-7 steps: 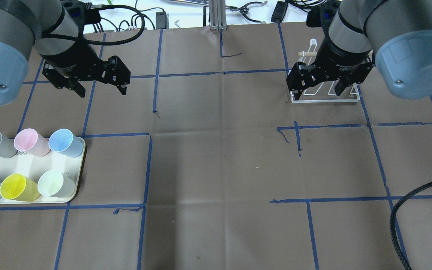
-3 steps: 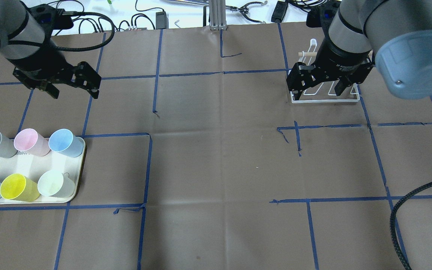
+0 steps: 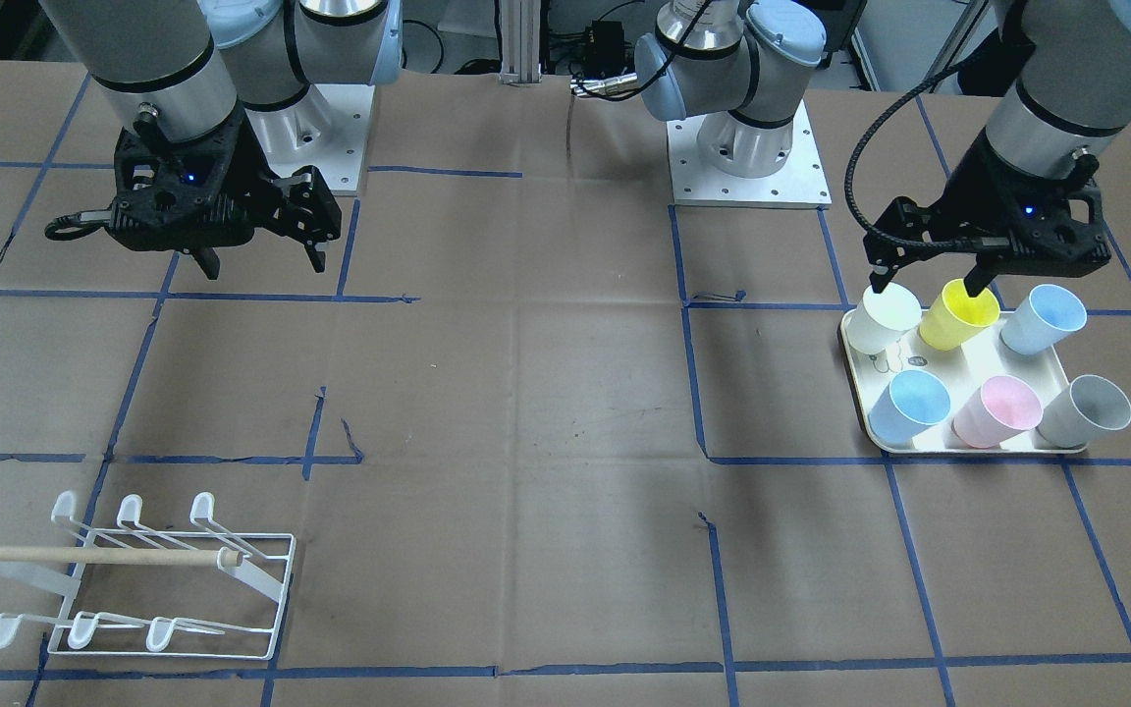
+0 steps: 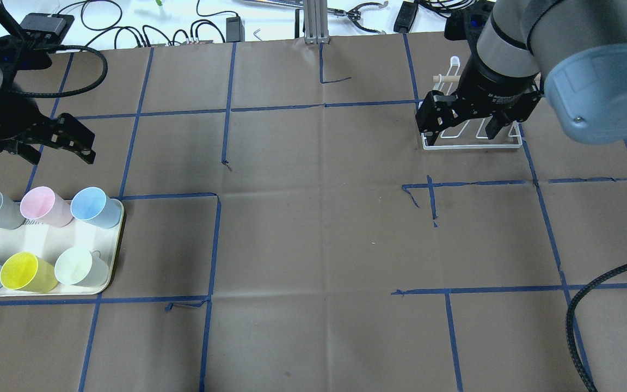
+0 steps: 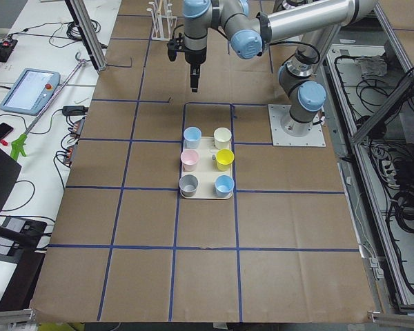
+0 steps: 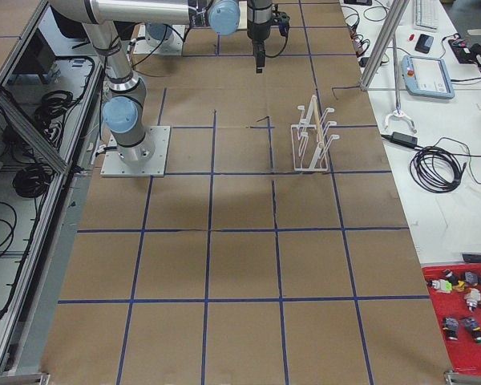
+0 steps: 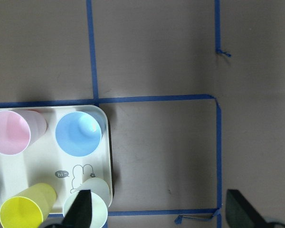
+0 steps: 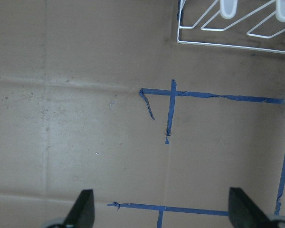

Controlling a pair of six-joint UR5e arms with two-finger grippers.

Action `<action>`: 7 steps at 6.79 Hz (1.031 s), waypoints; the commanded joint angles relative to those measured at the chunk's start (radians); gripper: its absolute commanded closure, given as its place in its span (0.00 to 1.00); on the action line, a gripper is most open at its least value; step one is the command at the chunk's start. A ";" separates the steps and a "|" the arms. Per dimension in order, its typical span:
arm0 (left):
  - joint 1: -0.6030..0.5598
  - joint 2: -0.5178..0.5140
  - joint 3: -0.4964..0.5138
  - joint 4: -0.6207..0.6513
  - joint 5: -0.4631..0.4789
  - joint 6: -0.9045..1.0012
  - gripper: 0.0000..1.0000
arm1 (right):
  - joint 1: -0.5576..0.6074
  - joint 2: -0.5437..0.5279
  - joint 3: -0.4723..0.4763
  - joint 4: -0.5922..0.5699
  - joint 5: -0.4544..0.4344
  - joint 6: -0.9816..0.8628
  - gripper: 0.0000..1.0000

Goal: Transfer IKEA cup to right arm and place on rack

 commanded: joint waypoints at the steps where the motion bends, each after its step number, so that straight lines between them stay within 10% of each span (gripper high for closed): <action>1: 0.121 0.015 -0.049 0.009 -0.004 0.084 0.01 | 0.000 0.000 0.000 0.000 0.000 0.000 0.00; 7: 0.202 -0.029 -0.198 0.257 -0.108 0.142 0.03 | 0.002 -0.011 0.092 -0.229 0.257 0.180 0.00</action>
